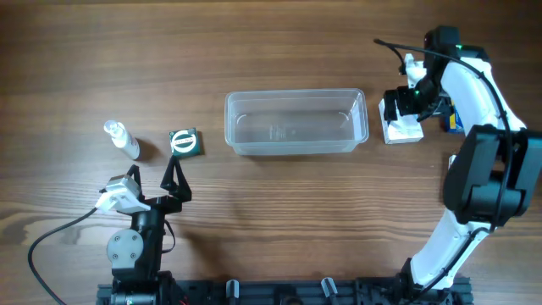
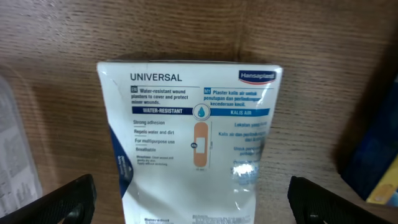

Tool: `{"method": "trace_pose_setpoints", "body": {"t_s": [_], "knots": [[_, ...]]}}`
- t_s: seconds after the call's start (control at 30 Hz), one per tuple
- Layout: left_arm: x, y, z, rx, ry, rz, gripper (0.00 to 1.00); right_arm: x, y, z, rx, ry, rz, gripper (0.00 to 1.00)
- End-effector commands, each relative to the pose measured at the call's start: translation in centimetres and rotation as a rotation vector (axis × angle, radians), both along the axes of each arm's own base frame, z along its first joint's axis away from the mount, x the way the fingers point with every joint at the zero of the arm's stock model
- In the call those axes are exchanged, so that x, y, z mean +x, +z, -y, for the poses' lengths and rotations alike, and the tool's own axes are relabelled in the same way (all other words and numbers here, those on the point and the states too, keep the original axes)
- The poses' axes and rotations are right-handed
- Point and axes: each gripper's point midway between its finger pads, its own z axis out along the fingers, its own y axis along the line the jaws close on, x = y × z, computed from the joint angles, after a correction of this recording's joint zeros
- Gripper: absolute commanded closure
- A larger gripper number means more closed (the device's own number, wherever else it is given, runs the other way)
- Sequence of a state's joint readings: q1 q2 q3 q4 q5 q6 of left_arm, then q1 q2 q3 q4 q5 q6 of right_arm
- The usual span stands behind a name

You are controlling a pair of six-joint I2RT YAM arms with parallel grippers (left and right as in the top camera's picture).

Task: Pack container
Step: 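Grasp the white Hansaplast plaster pack with the right gripper, then carry the plaster pack left and lower it into the clear container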

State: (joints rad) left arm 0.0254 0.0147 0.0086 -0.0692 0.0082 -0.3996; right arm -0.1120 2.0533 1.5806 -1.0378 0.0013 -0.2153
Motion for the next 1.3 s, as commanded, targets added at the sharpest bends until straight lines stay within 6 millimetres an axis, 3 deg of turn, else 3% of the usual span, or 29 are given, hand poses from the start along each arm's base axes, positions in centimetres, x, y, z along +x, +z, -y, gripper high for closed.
{"method": "trace_pose_setpoints", "body": {"t_s": [0.0, 0.37, 0.5, 0.57, 0.63, 0.83, 0.97, 1.0, 1.1, 1.13, 1.27], "knots": [[0.0, -0.1, 0.1, -0.005, -0.006, -0.002, 0.00, 0.5, -1.1, 0.1, -0.002, 0.020, -0.009, 0.00], [0.0, -0.1, 0.1, -0.005, -0.006, -0.002, 0.00, 1.0, -3.6, -0.3, 0.020, 0.023, -0.029, 0.00], [0.0, -0.1, 0.1, -0.005, -0.006, -0.002, 0.00, 1.2, -3.6, -0.2, 0.019, 0.022, -0.019, 0.01], [0.0, -0.1, 0.1, -0.005, -0.006, -0.002, 0.00, 1.4, -3.6, -0.2, 0.018, 0.019, -0.012, 0.12], [0.0, -0.1, 0.1, -0.005, -0.006, -0.001, 0.00, 1.5, -3.6, -0.2, 0.018, 0.013, -0.007, 0.31], [0.0, -0.1, 0.1, -0.005, -0.006, -0.001, 0.00, 1.6, -2.8, -0.1, 0.020, -0.024, -0.013, 0.33], [0.0, -0.1, 0.1, -0.005, -0.006, -0.002, 0.00, 3.0, 2.0, -0.5, 0.038, -0.055, 0.046, 0.39], [0.0, -0.1, 0.1, -0.005, -0.006, -0.002, 0.00, 3.4, 4.9, -1.4, 0.089, -0.049, 0.078, 0.39], [0.0, -0.1, 0.1, -0.005, -0.006, -0.002, 0.00, 2.7, 10.6, -4.1, 0.198, -0.058, 0.116, 0.39], [0.0, -0.1, 0.1, -0.005, -0.006, -0.002, 0.00, 2.4, 11.8, -4.8, 0.217, -0.058, 0.126, 0.38], [0.0, -0.1, 0.1, -0.005, -0.006, -0.002, 0.00, -0.4, 17.1, -11.0, 0.289, -0.024, 0.163, 0.38]]}}
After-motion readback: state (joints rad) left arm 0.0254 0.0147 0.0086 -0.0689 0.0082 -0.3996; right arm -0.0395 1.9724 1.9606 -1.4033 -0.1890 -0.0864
